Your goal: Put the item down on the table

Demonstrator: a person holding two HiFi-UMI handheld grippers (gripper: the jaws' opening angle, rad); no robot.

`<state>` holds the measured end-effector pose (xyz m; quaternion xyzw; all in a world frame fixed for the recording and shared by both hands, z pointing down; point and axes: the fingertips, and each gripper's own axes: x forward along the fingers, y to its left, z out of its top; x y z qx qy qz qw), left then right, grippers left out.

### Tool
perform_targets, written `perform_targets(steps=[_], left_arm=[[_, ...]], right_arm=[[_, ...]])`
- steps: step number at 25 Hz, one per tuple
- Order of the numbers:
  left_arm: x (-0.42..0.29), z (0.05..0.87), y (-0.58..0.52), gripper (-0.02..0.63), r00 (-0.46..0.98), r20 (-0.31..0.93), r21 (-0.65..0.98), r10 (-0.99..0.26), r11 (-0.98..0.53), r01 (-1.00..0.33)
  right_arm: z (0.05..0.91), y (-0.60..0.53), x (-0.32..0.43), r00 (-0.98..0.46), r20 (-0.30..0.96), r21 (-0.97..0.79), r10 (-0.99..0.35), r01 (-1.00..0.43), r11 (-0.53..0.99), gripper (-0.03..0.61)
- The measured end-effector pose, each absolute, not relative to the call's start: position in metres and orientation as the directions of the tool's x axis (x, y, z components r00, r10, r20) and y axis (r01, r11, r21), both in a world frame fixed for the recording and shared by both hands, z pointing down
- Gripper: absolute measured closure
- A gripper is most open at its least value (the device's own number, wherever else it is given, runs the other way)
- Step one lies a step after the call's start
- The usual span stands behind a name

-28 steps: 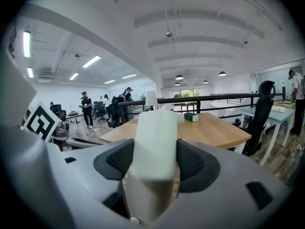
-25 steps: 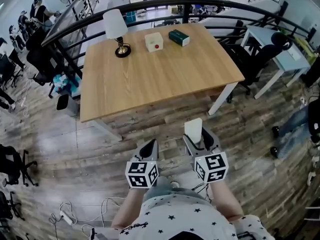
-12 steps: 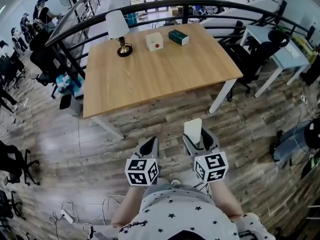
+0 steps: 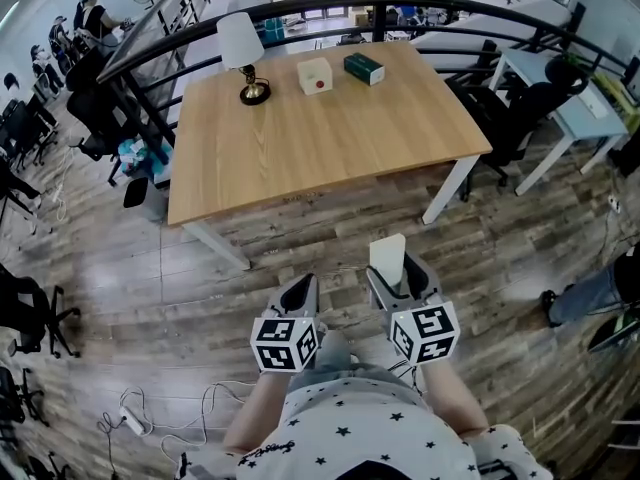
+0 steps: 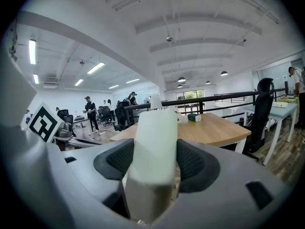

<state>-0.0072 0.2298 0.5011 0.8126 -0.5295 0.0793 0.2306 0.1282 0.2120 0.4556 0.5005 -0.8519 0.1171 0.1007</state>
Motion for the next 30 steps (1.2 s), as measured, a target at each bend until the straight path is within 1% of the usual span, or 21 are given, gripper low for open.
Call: perform_targets(steps=[6, 12, 30], left_arm=[[-0.007, 0.506, 0.215, 0.601, 0.425, 0.372, 0.297, -0.825, -0.328, -0.897], [-0.009, 0.512, 0.175, 0.601, 0.426, 0.366, 0.309, -0.827, -0.324, -0.894], [-0.035, 0.501, -0.031, 0.601, 0.497, 0.344, 0.327, -0.797, -0.394, -0.859]], right_arm=[[0.461, 0.198, 0.128, -0.491, 0.294, -0.108, -0.820, -0.870, 0.482, 0.302], [0.463, 0.160, 0.129, -0.485, 0.292, -0.094, -0.824, -0.872, 0.481, 0.302], [0.444, -0.039, 0.104, -0.416, 0.290, -0.070, -0.862, -0.908, 0.414, 0.302]])
